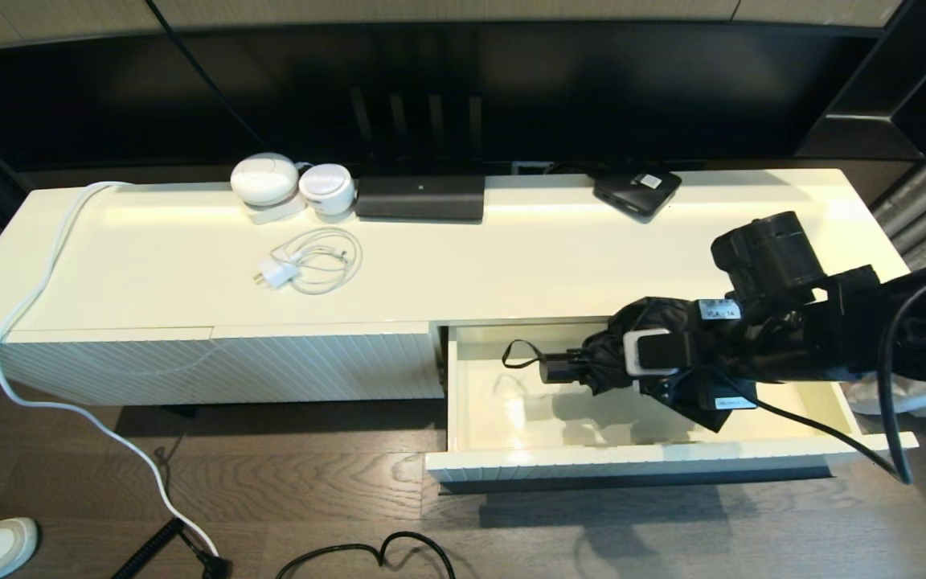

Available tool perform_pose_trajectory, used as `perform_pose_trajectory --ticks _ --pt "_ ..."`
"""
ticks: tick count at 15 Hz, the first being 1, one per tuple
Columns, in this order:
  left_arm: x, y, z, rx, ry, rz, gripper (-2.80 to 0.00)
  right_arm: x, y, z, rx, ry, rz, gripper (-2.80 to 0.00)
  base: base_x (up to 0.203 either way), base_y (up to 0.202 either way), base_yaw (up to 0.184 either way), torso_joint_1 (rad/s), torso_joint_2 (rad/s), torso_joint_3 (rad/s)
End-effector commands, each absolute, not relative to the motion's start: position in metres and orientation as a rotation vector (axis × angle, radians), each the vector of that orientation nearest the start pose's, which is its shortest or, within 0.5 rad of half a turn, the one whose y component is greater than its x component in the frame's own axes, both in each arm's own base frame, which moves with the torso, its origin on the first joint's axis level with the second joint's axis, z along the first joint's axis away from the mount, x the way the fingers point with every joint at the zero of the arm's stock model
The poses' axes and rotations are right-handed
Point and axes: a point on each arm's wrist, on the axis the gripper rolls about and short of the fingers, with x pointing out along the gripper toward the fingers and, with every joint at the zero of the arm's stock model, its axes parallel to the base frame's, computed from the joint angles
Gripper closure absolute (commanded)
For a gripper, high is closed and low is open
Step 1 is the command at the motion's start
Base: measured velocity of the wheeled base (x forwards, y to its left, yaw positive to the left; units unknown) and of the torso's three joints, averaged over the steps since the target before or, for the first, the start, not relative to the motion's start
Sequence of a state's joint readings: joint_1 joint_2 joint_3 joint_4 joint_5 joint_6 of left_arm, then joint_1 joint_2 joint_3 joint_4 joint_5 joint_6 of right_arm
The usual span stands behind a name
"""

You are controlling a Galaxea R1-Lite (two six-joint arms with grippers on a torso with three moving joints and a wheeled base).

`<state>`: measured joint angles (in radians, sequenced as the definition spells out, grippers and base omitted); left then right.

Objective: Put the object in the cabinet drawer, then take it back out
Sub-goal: Take the umbrella out of the drawer and put it on the table

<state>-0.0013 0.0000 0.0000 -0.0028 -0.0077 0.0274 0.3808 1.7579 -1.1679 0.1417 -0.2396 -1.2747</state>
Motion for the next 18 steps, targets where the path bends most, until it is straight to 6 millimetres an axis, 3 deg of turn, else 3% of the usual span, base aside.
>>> perform_pose_trajectory --ticks 1,6,9,14,18 --pt "-0.023 0.0 0.075 0.028 0.0 -0.008 0.0 0.276 0.108 0.209 -1.446 0.482 0.55 0.0 0.0 0.0 0.0 0.0 0.0 0.0" --pt "-0.023 0.0 0.075 0.028 0.0 -0.009 0.0 0.231 0.095 0.244 -1.452 0.439 0.522 0.0 0.0 0.0 0.0 0.0 0.0 0.0" --pt "-0.023 0.0 0.075 0.028 0.0 -0.008 0.0 0.219 0.089 0.269 -1.445 0.405 0.489 0.0 0.0 0.0 0.0 0.0 0.0 0.0" --pt "-0.023 0.0 0.075 0.028 0.0 -0.008 0.0 0.238 0.093 0.285 -1.438 0.375 0.418 0.0 0.0 0.0 0.0 0.0 0.0 0.0" --pt "-0.023 0.0 0.075 0.028 0.0 -0.009 0.0 0.287 0.105 0.276 -1.425 0.372 0.379 0.0 0.0 0.0 0.0 0.0 0.0 0.0"
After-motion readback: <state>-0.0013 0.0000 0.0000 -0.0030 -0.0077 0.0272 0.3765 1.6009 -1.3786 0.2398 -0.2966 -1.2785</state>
